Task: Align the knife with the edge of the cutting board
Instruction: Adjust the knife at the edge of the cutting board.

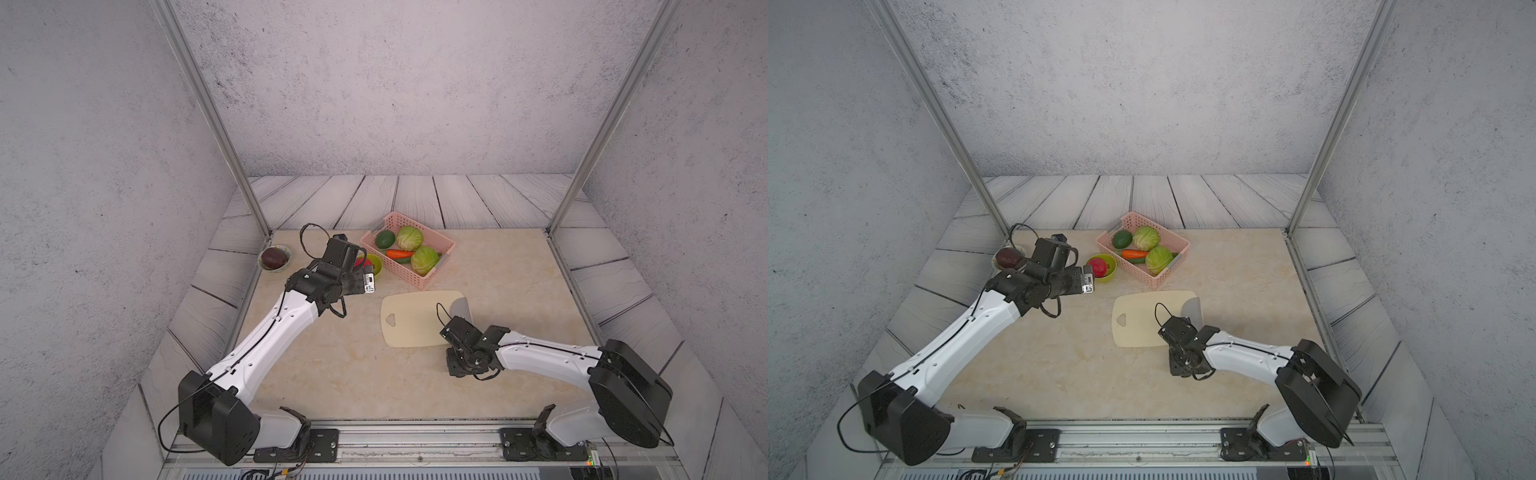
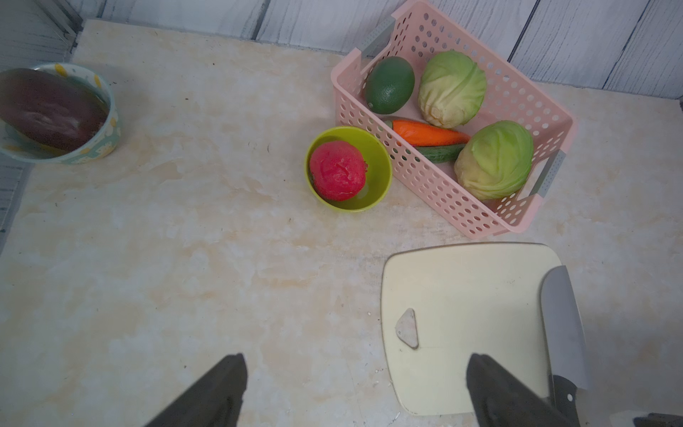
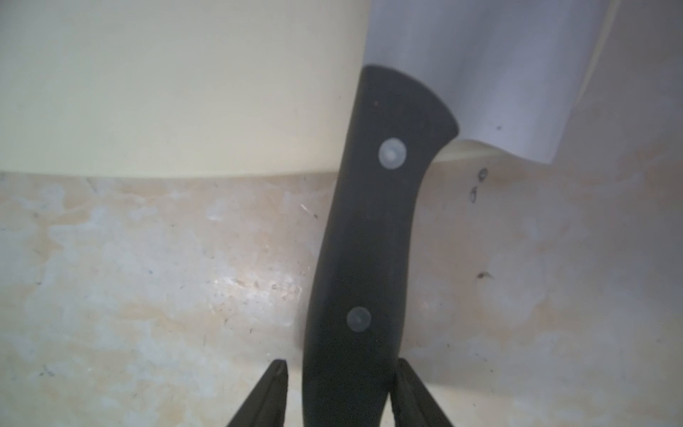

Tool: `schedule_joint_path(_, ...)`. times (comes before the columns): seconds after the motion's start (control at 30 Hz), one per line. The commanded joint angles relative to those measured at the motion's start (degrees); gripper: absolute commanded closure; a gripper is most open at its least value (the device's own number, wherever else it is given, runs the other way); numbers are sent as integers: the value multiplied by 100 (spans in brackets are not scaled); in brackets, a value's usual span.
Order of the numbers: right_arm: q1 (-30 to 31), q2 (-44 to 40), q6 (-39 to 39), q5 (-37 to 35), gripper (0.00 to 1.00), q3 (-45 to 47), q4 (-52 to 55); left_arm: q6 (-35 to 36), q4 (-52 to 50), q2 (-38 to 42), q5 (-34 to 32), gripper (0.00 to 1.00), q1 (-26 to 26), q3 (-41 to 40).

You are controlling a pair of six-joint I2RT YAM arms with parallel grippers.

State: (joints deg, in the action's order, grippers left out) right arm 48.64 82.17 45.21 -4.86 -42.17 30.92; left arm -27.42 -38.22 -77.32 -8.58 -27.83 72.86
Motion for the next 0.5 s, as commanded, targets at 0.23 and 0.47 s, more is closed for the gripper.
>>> schedule_joint_path(0.23,33,-99,-30,-188,54,-89,212,17,-99,-79,-43,2,-29,92)
schedule_joint_path(0.47,31,-180,-86,-243,55,-97,277,26,-108,-95,-67,2,-29,97)
